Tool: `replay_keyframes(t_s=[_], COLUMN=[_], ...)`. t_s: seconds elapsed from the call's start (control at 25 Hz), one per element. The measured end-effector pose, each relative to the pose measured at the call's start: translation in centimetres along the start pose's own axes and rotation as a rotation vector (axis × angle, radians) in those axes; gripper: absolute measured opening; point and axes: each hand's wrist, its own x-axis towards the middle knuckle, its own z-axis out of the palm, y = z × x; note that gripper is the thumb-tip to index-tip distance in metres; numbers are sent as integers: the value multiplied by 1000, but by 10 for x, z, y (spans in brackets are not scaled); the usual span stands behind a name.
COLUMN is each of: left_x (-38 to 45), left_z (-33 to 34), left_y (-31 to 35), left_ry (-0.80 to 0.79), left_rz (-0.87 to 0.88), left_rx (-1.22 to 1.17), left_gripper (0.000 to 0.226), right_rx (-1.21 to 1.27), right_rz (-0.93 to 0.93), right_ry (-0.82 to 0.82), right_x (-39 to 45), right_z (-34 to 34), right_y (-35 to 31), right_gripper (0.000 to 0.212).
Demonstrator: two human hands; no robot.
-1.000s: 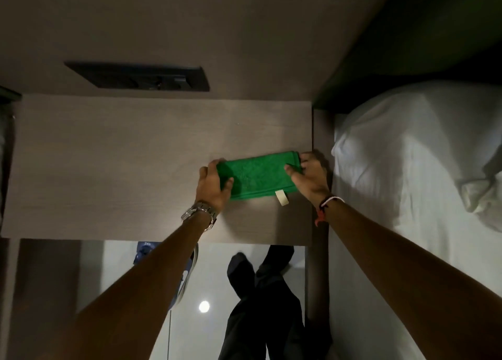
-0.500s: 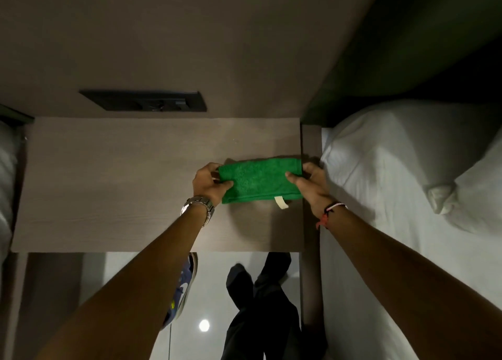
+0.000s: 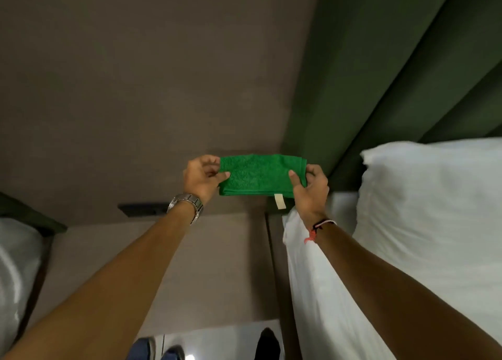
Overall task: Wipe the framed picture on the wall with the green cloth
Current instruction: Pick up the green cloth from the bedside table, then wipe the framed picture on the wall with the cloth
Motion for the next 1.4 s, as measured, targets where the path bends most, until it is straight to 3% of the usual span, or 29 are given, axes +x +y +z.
replay_keyframes(t_s=[0.4, 0.56, 0.96, 1.08, 1.28, 1.4], left_x=[-57, -78, -69, -59, -34, -24], left_z=[-37, -38, 26, 49, 59, 61], left_y=[332, 432, 587, 630, 703, 745], left_ry=[-19, -53, -160, 42, 698, 857], left_rz=[499, 674, 999, 1229, 1614, 1674], left_rx=[-91, -130, -151, 41, 432, 676], left_gripper=[33, 32, 27, 23, 69, 92], right_rx=[257, 304, 379, 387, 152, 46], right_rz=[-470, -556, -659, -702, -850, -902], right_ry=[303, 348, 498, 517, 594, 589], right_x=[39, 54, 130, 157, 199, 221], right_z=[-121, -174, -269, -298, -347, -367], right_y=[-309, -398, -536, -572, -645, -680], right_gripper=[13, 15, 15, 17, 29, 27])
